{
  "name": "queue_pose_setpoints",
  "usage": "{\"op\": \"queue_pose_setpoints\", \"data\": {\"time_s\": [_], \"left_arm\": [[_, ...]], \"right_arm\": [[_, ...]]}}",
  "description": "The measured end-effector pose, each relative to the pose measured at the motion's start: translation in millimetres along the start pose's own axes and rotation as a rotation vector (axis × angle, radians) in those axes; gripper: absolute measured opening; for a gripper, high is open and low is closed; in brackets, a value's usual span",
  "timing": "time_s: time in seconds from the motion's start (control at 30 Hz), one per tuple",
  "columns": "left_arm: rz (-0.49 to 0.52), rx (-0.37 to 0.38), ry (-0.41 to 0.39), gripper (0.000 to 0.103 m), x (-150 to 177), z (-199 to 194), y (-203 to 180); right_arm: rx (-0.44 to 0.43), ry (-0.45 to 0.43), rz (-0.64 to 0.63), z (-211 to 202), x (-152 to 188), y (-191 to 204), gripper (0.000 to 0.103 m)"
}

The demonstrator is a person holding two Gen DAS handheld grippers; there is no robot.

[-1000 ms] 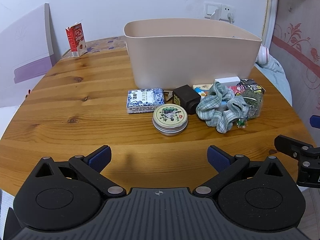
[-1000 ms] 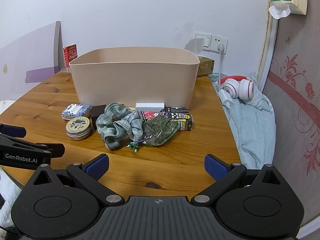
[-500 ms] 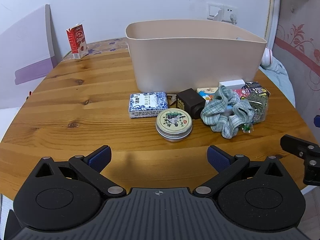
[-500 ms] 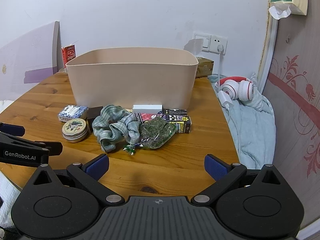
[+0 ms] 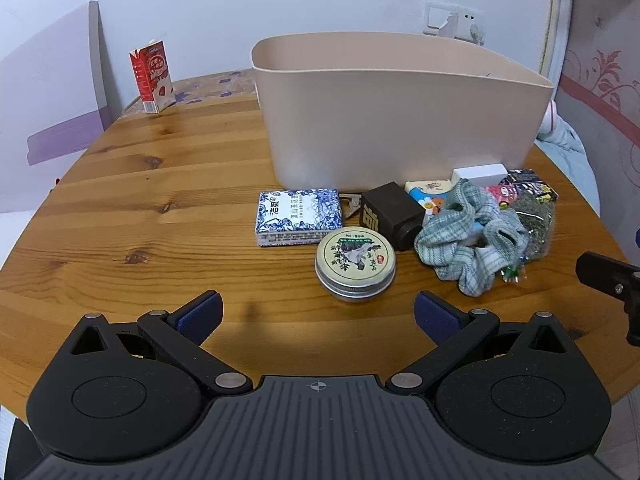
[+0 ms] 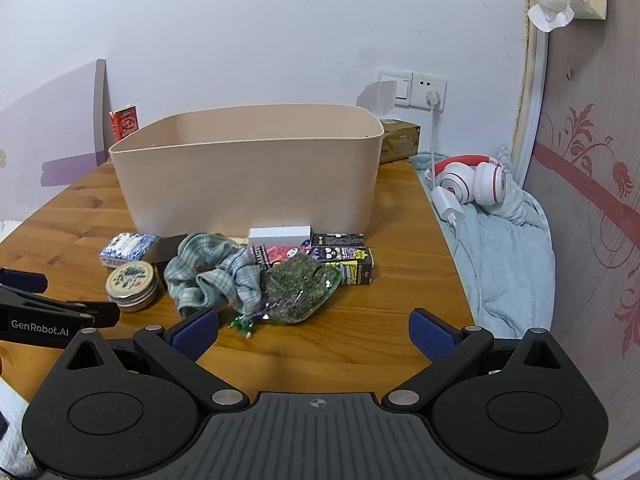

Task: Organize objects
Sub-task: 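Move both tools toward the items in front of the beige bin, then grasp the round tin with the left tool while the right tool grasps the green snack bag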

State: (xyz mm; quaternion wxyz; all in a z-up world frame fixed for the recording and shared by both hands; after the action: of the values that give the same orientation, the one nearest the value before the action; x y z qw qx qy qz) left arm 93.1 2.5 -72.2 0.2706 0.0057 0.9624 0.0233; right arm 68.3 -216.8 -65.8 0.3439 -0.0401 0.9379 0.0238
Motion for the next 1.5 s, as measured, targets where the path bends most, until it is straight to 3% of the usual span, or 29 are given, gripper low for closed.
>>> {"op": "queue_pose_setpoints", "data": {"time_s": [0.37,0.57,0.8,0.87,1.07,1.17,1.2,1.27,1.47,1.5], "left_arm": [[-0.02,0.022,0.032,0.103,-14.3,21.7,-1.4],[-0.027,0.045,0.068,0.103,-17.2,35.1,-3.0],[-0.003,0.071,0.052,0.102,-22.8,40.4,-8.0],[0.002,0.084,0.059,0.097,-23.2,42.7,-9.0],[0.041,0.069,0.047,0.081,-25.1,43.5,-13.4],[0.054,0.075,0.04,0.067,-25.1,41.5,-15.3],[0.058,0.076,0.038,0.064,-25.1,40.5,-16.3],[0.065,0.08,0.037,0.055,-24.3,38.8,-17.5],[0.07,0.082,0.039,0.055,-22.1,37.5,-17.6],[0.07,0.084,0.041,0.055,-21.6,37.2,-17.1]], "right_arm": [[0.027,0.003,0.014,26.2,-14.0,-7.4,0.096],[0.004,0.02,0.04,43.1,-20.5,-11.4,0.092],[-0.025,0.044,0.054,57.6,-25.6,-12.4,0.085],[-0.043,0.055,0.06,61.7,-26.5,-11.6,0.082],[-0.099,0.073,0.069,68.7,-25.9,-6.2,0.071],[-0.138,0.081,0.073,71.2,-25.0,-3.3,0.055],[-0.156,0.083,0.078,71.6,-25.2,-2.2,0.044],[-0.163,0.086,0.074,70.4,-24.5,0.5,0.04],[-0.154,0.07,0.065,61.1,-20.7,3.4,0.032],[-0.151,0.067,0.067,59.1,-20.1,2.9,0.022]]}}
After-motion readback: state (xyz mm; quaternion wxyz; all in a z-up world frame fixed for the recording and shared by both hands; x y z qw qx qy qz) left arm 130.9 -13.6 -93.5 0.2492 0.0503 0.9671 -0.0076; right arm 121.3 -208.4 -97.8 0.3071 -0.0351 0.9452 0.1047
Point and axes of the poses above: each gripper's, at about its wrist camera, not at the fingertips, and z roughly the way its jaws point, y to its left, x to its underside, the point moved 6 cm from there along z, roughly the way its jaws point, and after that the axes turned 14 degrees about y, right-handed, at the moved point
